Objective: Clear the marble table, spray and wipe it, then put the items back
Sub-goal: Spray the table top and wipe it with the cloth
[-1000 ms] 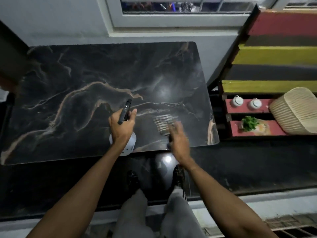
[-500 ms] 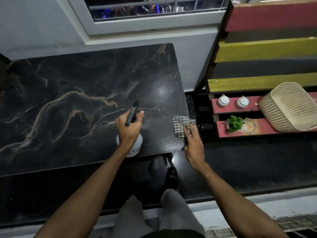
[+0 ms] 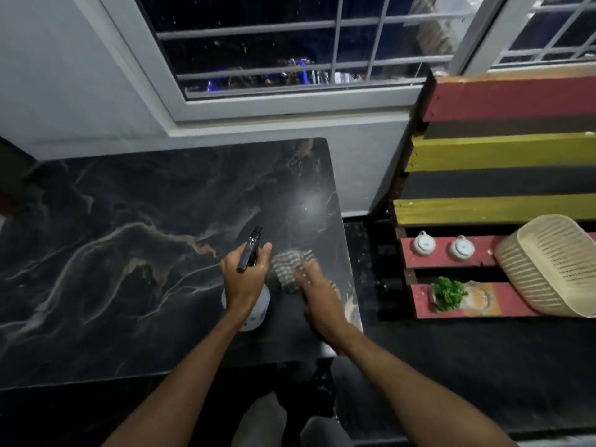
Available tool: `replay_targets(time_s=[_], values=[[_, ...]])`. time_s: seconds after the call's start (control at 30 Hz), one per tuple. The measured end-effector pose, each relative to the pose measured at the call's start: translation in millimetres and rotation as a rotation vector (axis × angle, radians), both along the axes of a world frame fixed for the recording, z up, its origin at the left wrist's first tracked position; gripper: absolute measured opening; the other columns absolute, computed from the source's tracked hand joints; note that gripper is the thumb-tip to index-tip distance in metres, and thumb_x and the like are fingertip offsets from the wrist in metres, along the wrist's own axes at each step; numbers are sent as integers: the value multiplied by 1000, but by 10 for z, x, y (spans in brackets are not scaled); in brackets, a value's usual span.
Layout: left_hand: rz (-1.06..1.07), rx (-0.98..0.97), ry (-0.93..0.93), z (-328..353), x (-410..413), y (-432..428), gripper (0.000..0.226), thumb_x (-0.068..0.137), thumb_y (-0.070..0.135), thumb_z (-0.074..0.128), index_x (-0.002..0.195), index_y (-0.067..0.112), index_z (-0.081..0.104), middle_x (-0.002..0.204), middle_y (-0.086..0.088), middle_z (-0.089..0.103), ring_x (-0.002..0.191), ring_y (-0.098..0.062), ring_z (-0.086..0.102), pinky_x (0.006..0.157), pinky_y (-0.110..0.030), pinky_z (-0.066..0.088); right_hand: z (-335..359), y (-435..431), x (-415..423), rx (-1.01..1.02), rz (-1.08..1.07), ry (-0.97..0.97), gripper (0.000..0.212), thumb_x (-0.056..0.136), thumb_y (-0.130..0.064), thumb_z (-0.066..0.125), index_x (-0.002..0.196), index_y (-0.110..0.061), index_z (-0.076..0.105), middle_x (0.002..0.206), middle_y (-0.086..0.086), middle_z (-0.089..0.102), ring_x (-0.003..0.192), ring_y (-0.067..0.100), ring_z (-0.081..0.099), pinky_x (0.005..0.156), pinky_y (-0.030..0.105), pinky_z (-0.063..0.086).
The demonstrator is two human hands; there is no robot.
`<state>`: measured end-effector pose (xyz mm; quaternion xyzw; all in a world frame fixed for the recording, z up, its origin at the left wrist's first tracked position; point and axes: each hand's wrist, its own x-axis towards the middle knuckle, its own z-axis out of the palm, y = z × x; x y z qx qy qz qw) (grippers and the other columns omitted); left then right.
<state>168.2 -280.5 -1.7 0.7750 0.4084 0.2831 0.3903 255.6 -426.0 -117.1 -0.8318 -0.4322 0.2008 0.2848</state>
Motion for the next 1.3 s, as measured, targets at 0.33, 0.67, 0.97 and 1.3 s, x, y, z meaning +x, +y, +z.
replay_targets(time_s=[0.33,0.67,0.97,1.3], values=[[46,-46,-67,-117,264,1148,42,91,15,74,58,-2,54,51,-17,55,47,-28,54,49,-43,42,57,1415,802,12,-63,-102,66,91,-3,49,152,-24,38,164,2,24,148,24,30,119,45,34],[28,-90,-166,-198,693,2193,48,87,43,67,61,4,60,55,-10,61,55,-31,62,56,-45,52,96,2578,2034,-101,-193,-171,75,79,6,55,150,-12,42,159,13,27,145,34,32,118,42,33],[-20,-117,-171,-259,946,2189,36,91,22,74,63,3,62,56,-12,63,55,-32,63,57,-48,54,159,2159,2665,-178,-293,-178,77,76,10,58,150,-7,43,157,21,32,142,39,34,119,37,26],[-124,-102,-112,-43,850,1389,41,90,33,70,61,8,57,55,-7,61,53,-26,63,54,-44,52,153,565,869,-133,-252,-95,87,67,11,51,150,-15,44,164,10,23,152,30,23,122,42,29]])
